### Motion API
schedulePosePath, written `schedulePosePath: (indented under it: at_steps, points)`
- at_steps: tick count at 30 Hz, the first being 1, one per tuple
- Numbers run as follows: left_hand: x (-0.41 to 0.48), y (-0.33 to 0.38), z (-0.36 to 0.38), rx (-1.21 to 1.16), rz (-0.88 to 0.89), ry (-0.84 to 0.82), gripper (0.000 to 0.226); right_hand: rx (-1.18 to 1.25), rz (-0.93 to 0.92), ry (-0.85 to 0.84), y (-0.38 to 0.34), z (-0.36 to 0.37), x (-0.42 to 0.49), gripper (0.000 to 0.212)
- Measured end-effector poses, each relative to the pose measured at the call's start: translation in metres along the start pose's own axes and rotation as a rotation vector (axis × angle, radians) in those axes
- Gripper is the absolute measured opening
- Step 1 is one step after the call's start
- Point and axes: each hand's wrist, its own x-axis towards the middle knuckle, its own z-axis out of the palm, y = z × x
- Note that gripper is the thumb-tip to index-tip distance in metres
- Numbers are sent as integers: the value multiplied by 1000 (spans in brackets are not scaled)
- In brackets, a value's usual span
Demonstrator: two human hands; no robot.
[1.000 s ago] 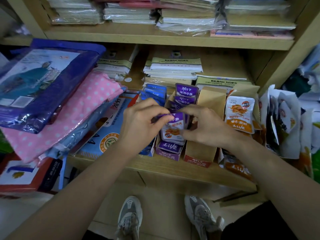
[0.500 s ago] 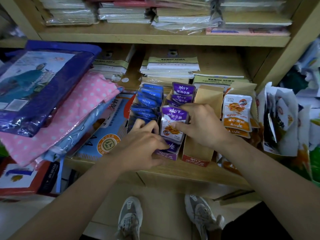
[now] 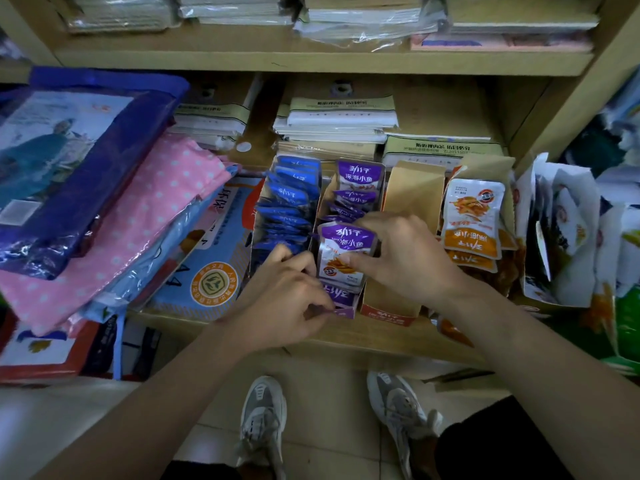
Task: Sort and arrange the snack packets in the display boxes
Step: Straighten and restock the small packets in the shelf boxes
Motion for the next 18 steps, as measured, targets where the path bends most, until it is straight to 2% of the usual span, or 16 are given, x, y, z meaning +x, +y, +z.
schedulePosePath:
  at_steps: [3, 8, 18]
  points:
    - [-8, 6, -3, 10, -14, -25, 24, -1, -10, -10, 0, 0, -5, 28]
    - [-13, 9, -6, 127, -44, -132, 37, 10, 20, -4, -1, -3, -5, 32]
    - [-19, 6, -3, 65, -70, -47, 47, 40, 28, -17, 0, -2, -3, 36]
